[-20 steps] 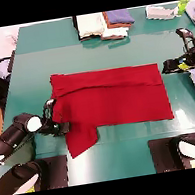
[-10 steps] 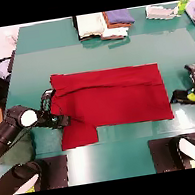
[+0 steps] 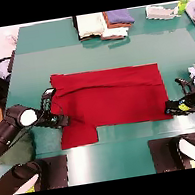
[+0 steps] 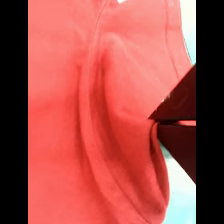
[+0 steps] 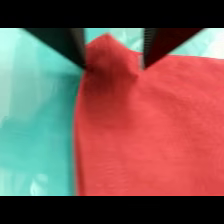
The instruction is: Fold the shirts.
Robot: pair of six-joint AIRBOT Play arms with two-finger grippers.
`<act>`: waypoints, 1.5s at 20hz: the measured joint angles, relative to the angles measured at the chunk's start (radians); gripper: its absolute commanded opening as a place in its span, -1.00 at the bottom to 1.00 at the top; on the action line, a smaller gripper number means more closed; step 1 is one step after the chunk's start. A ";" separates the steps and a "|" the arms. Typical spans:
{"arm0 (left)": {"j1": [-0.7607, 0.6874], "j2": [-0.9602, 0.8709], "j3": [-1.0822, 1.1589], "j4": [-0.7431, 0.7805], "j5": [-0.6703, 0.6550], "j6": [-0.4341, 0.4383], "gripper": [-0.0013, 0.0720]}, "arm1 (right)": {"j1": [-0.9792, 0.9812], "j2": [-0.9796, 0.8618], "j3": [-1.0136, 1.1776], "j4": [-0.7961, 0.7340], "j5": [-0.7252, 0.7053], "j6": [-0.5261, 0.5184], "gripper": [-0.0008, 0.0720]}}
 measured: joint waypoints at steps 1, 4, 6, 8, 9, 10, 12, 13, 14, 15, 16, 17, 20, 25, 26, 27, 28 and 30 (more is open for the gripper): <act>0.000 0.000 0.000 0.000 -0.004 0.003 -0.90 | 0.023 -0.011 0.005 0.000 -0.002 0.004 -0.57; 0.000 0.000 0.005 0.003 -0.028 0.018 -0.91 | 0.082 -0.006 0.030 0.010 -0.016 0.009 -0.92; 0.000 0.015 0.015 0.014 -0.057 0.025 -0.91 | 0.111 0.031 0.048 -0.021 0.006 0.013 -0.92; 0.000 0.059 0.020 0.032 -0.091 0.026 -0.91 | 0.127 0.088 0.062 -0.059 0.048 0.014 -0.92; 0.000 0.088 0.022 0.037 -0.117 0.025 -0.91 | 0.132 0.123 0.067 -0.082 0.071 0.016 -0.93; 0.000 0.116 0.023 0.042 -0.145 0.024 -0.90 | 0.137 0.158 0.070 -0.099 0.093 0.017 -0.93; -0.001 0.172 0.025 0.047 -0.217 0.022 -0.90 | 0.140 0.235 0.074 -0.132 0.146 0.018 -0.93; -0.001 0.195 0.028 0.048 -0.252 0.022 -0.90 | 0.140 0.269 0.076 -0.141 0.164 0.018 -0.93; -0.001 0.209 0.034 0.049 -0.280 0.022 -0.90 | 0.143 0.297 0.081 -0.148 0.180 0.018 -0.93; 0.000 0.219 0.042 0.053 -0.295 0.022 -0.90 | 0.143 0.320 0.090 -0.153 0.190 0.018 -0.93; 0.002 0.226 0.053 0.056 -0.296 0.026 -0.90 | 0.143 0.331 0.103 -0.159 0.194 0.019 -0.93; 0.007 0.230 0.061 0.062 -0.287 0.033 -0.90 | 0.144 0.332 0.122 -0.163 0.196 0.019 -0.93; 0.053 0.216 0.093 0.103 -0.200 0.053 -0.90 | 0.145 0.267 0.191 -0.166 0.156 0.020 -0.93; 0.175 0.016 0.196 0.135 0.006 0.175 -0.90 | 0.147 0.023 0.356 -0.150 0.051 0.024 -0.93; 0.192 -0.039 0.224 0.137 0.044 0.202 -0.90 | 0.148 -0.032 0.396 -0.139 0.030 0.024 -0.93; 0.204 -0.100 0.255 0.138 0.084 0.230 -0.90 | 0.148 -0.082 0.433 -0.129 0.013 0.025 -0.93; 0.214 -0.162 0.286 0.139 0.120 0.256 -0.90 | 0.149 -0.137 0.475 -0.116 -0.008 0.025 -0.93; 0.225 -0.275 0.340 0.140 0.182 0.292 -0.90 | 0.149 -0.231 0.549 -0.095 -0.035 0.026 -0.93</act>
